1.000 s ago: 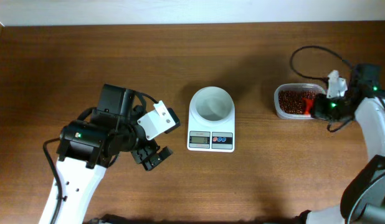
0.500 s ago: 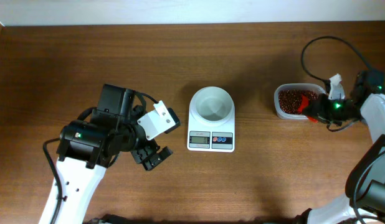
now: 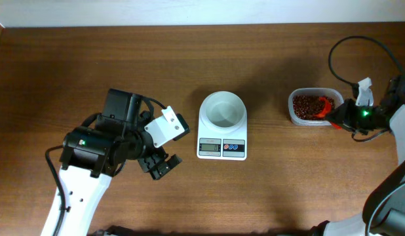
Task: Scoop and weigh 50g on scale
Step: 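Dip the scoop into the red beans with the right gripper, then lift the filled scoop and carry it over the white bowl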
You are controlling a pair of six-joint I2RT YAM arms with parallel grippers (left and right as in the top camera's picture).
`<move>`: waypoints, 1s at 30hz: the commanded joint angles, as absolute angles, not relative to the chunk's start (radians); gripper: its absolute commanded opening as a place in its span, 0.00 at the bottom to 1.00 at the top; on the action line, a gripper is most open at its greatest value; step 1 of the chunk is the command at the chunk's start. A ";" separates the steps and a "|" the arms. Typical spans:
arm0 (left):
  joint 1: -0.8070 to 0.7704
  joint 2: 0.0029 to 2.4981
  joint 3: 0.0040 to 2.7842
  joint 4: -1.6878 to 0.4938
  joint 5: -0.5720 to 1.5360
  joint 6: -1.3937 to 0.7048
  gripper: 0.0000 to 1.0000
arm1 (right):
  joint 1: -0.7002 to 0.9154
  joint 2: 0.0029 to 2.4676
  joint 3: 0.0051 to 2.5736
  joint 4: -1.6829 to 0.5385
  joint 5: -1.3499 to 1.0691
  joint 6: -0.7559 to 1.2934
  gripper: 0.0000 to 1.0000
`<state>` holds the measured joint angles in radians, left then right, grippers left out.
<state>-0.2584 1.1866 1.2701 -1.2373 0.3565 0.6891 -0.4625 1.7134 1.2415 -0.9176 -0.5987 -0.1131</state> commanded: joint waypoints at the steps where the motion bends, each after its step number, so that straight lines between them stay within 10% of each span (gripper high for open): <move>1: -0.252 1.185 1.290 -1.236 0.371 0.706 0.99 | -0.466 1.689 1.237 -0.918 -0.590 -0.127 0.04; 30: -0.252 1.185 1.290 -1.236 0.371 0.706 0.99 | -0.628 1.613 1.236 -0.977 -0.981 -0.097 0.04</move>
<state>-0.2584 1.1866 1.2701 -1.2373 0.3565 0.6891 -0.6258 1.6314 1.2407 -0.9714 -0.9039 -0.0998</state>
